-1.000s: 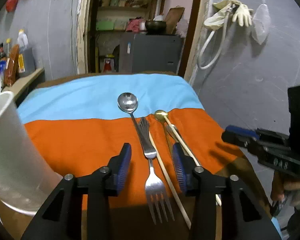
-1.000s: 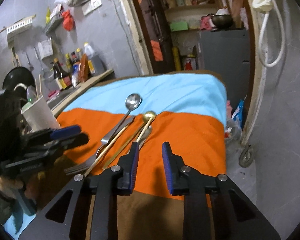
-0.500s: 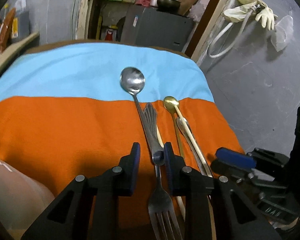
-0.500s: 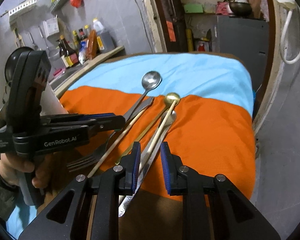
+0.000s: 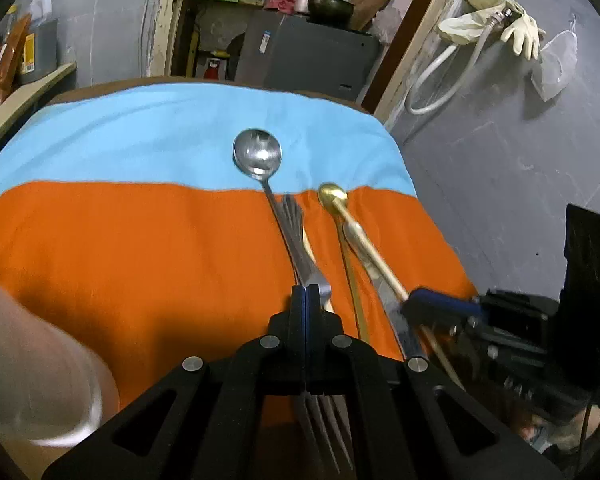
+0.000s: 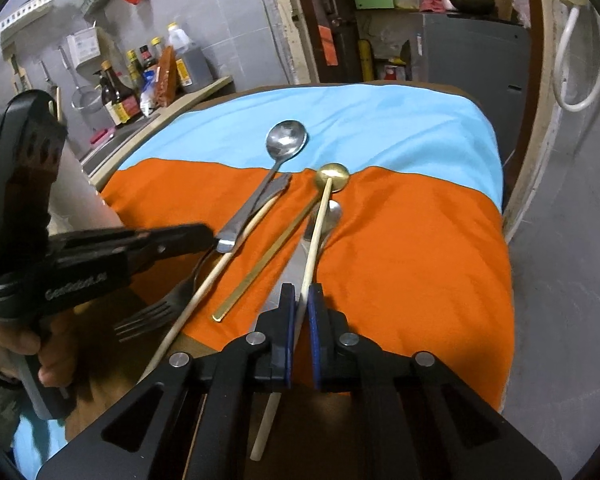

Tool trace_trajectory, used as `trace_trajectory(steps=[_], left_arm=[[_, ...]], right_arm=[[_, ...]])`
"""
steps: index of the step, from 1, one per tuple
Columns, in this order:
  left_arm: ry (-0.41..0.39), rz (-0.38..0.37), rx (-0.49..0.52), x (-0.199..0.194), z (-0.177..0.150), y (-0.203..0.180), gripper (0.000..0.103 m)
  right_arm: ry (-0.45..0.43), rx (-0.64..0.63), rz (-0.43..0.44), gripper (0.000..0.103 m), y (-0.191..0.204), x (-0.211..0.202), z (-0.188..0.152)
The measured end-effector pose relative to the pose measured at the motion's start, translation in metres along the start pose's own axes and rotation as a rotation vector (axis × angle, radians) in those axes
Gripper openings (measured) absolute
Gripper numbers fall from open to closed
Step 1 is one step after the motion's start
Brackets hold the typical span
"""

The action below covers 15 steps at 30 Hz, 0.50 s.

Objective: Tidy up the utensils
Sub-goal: 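Close the left tool on the silver fork while the right tool grasps a wooden chopstick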

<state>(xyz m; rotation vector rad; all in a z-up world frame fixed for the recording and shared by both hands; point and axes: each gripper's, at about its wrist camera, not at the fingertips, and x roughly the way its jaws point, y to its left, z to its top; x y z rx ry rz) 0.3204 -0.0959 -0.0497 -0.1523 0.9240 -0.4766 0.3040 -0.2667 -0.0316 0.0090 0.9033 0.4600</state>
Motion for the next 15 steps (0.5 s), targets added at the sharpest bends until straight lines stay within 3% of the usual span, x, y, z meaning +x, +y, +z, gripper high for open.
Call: trace_trajectory(steps=[5, 9, 12, 15], left_arm=[[-0.025, -0.016, -0.005, -0.007, -0.005, 0.002, 0.0], [-0.001, -0.035, -0.005, -0.006, -0.004, 0.001, 0.0], [0.032, 0.001, 0.016, -0.004, -0.005, -0.001, 0.0], [0.078, -0.014, 0.031, -0.002, -0.006, -0.001, 0.013]], right_arm=[[-0.012, 0.019, -0.037, 0.004, -0.006, -0.005, -0.001], [-0.013, 0.025, -0.04, 0.004, -0.011, -0.007, -0.002], [-0.012, 0.028, -0.03, 0.004, -0.013, -0.006, -0.003], [-0.003, 0.025, -0.025, 0.004, -0.012, -0.004, -0.003]])
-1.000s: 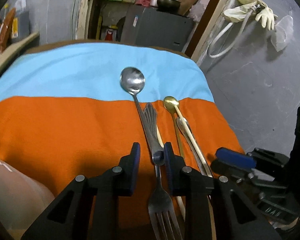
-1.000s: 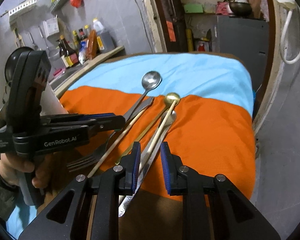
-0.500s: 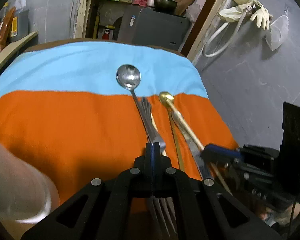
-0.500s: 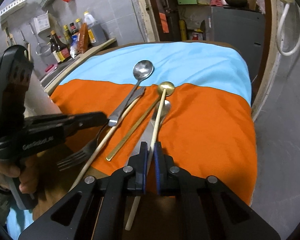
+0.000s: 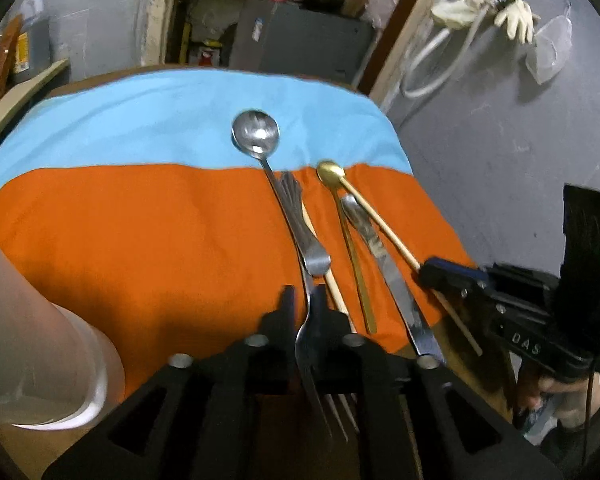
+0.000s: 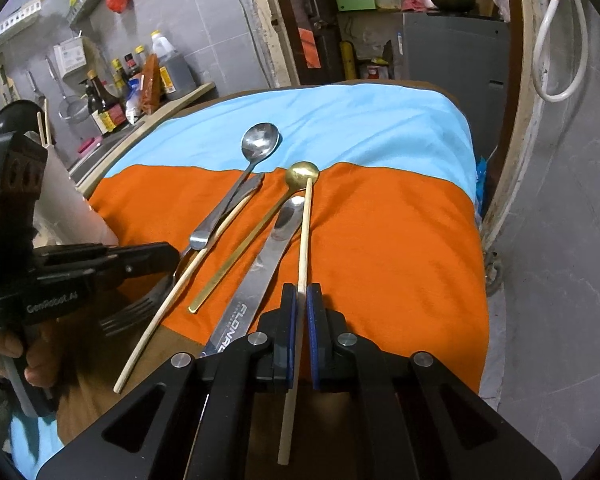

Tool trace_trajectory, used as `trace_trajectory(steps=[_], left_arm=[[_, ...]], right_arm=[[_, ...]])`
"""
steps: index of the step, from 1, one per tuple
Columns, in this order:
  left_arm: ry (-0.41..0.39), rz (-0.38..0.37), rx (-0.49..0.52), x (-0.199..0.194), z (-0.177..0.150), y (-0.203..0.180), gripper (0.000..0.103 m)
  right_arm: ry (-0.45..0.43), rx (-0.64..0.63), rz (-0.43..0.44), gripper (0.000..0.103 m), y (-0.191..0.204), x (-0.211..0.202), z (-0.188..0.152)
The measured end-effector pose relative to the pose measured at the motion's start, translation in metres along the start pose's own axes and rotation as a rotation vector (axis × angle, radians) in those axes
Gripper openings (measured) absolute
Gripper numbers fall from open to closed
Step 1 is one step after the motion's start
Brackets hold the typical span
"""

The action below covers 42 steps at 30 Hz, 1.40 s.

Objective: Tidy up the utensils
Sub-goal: 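Close the left tool on the silver fork while the right tool grasps a wooden chopstick, then lift the fork and chopstick and carry both into the white basket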

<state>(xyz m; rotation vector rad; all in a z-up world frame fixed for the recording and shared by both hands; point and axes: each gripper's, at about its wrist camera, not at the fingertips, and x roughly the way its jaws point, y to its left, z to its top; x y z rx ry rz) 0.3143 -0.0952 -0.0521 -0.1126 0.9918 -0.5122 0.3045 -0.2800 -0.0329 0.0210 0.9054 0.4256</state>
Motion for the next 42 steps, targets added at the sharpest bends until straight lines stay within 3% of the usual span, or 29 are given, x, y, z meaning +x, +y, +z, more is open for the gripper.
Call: trace_trajectory(steps=[5, 10, 14, 20, 25, 28, 35, 38, 42], left_arm=[[0.008, -0.002, 0.016, 0.004, 0.002, -0.003, 0.016], [0.05, 0.06, 0.058, 0.014, 0.012, -0.013, 0.016], [0.068, 0.093, 0.079, 0.019, 0.014, -0.015, 0.01], [0.12, 0.09, 0.05, 0.023, 0.024, -0.009, 0.01], [0.123, 0.092, -0.008, 0.017, 0.022, -0.003, 0.002], [0.111, 0.078, -0.027, 0.005, 0.011, -0.001, 0.002], [0.113, 0.082, 0.031, -0.034, -0.035, -0.016, 0.002], [0.086, 0.072, 0.064, -0.048, -0.055, -0.024, 0.002], [-0.017, -0.02, 0.055, -0.067, -0.079, -0.028, 0.002]], right_arm=[[0.011, 0.004, 0.007, 0.004, -0.001, 0.002, 0.0], [0.036, -0.025, -0.017, 0.004, 0.004, 0.007, 0.005], [0.065, -0.058, -0.05, 0.005, 0.01, 0.014, 0.01], [0.119, -0.084, -0.087, 0.008, 0.017, 0.027, 0.024], [0.133, -0.081, -0.101, 0.003, 0.021, 0.026, 0.025], [0.113, -0.028, -0.063, 0.003, 0.015, 0.018, 0.015], [0.047, 0.066, 0.031, 0.003, 0.012, -0.016, -0.01], [-0.013, 0.081, 0.062, 0.003, 0.016, -0.033, -0.016], [-0.166, 0.072, 0.124, 0.003, 0.029, -0.055, -0.024]])
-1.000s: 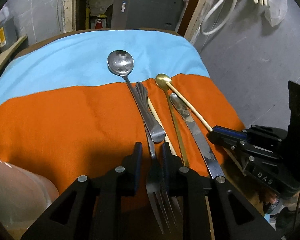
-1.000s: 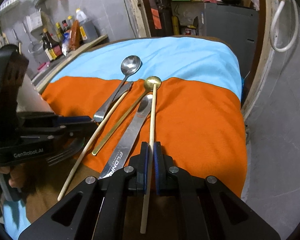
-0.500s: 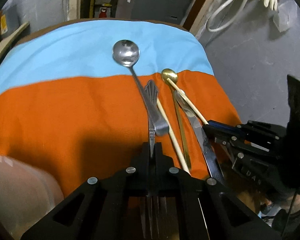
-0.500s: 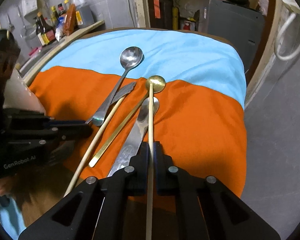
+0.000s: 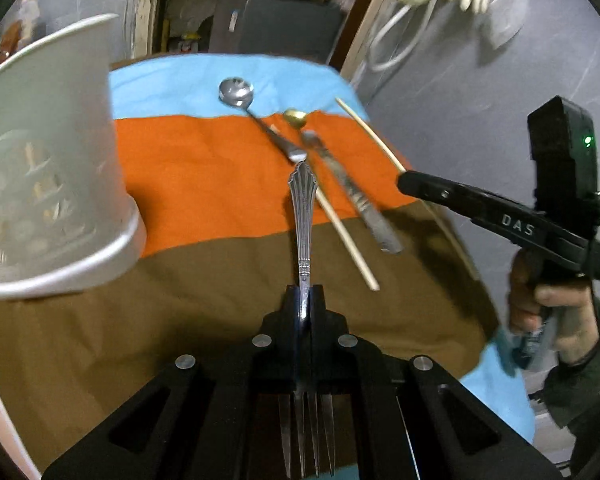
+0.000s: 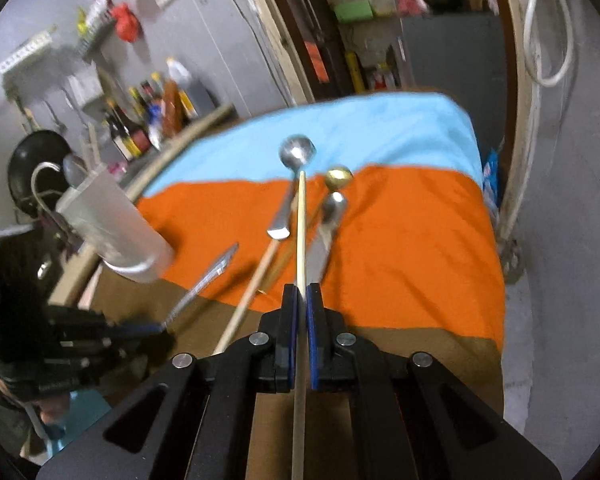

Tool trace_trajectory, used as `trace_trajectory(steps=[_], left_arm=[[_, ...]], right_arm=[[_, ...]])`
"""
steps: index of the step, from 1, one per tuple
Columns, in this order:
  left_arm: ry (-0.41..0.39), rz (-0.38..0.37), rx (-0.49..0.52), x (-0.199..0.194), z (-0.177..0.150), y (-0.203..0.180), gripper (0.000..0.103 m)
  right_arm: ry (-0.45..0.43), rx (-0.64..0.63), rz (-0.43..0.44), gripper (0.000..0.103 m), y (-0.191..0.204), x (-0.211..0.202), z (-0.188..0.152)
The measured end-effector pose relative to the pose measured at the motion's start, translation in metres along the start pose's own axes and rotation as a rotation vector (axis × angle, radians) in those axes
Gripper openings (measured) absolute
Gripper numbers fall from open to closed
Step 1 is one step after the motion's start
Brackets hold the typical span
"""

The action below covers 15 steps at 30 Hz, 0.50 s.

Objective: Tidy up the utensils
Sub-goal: 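Lift the fork and chopstick and carry both into the white basket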

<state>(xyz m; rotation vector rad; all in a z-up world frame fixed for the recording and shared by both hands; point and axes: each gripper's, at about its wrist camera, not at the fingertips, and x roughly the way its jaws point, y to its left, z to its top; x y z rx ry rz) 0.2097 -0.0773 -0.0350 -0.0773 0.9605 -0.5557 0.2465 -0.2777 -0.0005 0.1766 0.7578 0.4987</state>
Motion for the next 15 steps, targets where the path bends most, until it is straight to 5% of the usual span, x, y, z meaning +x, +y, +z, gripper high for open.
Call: trace_trajectory(steps=[6, 15], left_arm=[[-0.184, -0.035, 0.004, -0.027, -0.014, -0.008, 0.002], [-0.469, 0.085, 0.033, -0.077, -0.001, -0.007, 0.002]], right_arm=[[-0.218, -0.065, 0.08, 0.003, 0.034, -0.02, 0.003], [-0.454, -0.185, 0.101, 0.003, 0.086, -0.034, 0.024]])
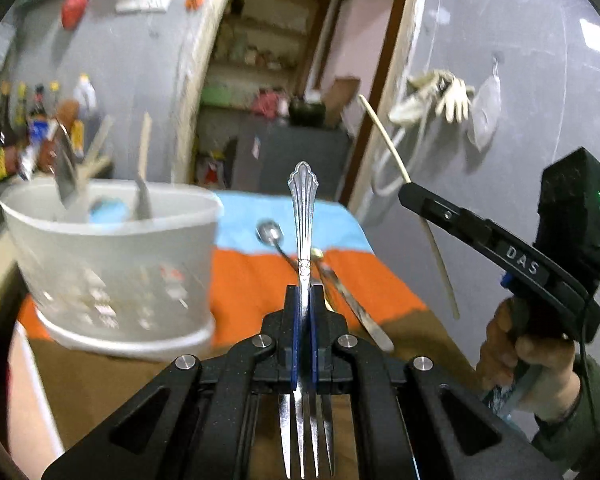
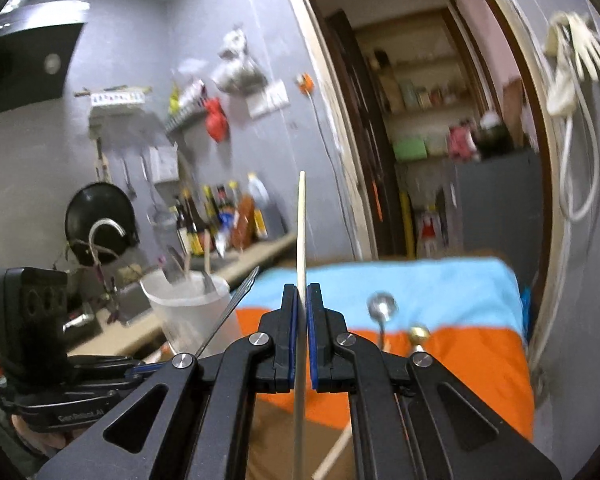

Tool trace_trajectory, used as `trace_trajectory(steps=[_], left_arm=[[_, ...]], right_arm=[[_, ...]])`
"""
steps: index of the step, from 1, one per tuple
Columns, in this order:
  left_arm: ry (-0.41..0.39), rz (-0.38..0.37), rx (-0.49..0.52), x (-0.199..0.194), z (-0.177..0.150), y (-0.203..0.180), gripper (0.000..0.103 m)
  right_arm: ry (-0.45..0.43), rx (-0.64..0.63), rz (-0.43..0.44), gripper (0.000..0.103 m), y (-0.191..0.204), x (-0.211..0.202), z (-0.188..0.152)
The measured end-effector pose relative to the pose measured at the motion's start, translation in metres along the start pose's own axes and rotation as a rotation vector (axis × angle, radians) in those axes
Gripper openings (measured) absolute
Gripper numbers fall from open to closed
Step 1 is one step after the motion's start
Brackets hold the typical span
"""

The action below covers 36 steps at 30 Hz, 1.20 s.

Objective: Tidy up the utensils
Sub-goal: 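Lift the fork and chopstick and carry both into the white basket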

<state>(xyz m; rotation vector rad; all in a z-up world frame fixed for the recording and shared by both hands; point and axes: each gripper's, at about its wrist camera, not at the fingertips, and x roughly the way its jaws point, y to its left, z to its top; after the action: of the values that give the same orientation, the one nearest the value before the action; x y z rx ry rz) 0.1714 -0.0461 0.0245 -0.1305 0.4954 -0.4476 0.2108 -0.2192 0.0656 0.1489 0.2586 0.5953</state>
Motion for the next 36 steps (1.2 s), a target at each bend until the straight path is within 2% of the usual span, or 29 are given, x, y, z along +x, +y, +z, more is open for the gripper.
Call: trace_trajectory(steps=[7, 12, 18, 23, 29, 33, 36], left_arm=[[-0.141, 0.041, -0.012, -0.012, 0.027, 0.013, 0.002], [-0.228, 0.062, -0.051, -0.042, 0.053, 0.055, 0.002], [-0.351, 0.106, -0.131, -0.049, 0.082, 0.116, 0.002], [-0.407, 0.14, -0.182, -0.044, 0.09, 0.165, 0.002], [-0.485, 0.113, -0.285, -0.042, 0.074, 0.206, 0.002], [-0.525, 0.121, -0.312, -0.045, 0.066, 0.213, 0.002], [-0.563, 0.161, -0.301, -0.047, 0.06, 0.212, 0.002]], right_arm=[[-0.095, 0.005, 0.062, 0.003, 0.028, 0.022, 0.025], [-0.166, 0.056, 0.14, 0.003, 0.04, 0.043, 0.045], [-0.244, 0.145, 0.218, 0.003, 0.051, 0.081, 0.058], [-0.274, 0.156, 0.202, 0.003, 0.056, 0.107, 0.048], [-0.285, 0.105, 0.146, 0.003, 0.063, 0.121, 0.026], [-0.294, 0.091, 0.134, 0.003, 0.066, 0.125, 0.017], [-0.309, 0.099, 0.118, 0.003, 0.066, 0.127, 0.014]])
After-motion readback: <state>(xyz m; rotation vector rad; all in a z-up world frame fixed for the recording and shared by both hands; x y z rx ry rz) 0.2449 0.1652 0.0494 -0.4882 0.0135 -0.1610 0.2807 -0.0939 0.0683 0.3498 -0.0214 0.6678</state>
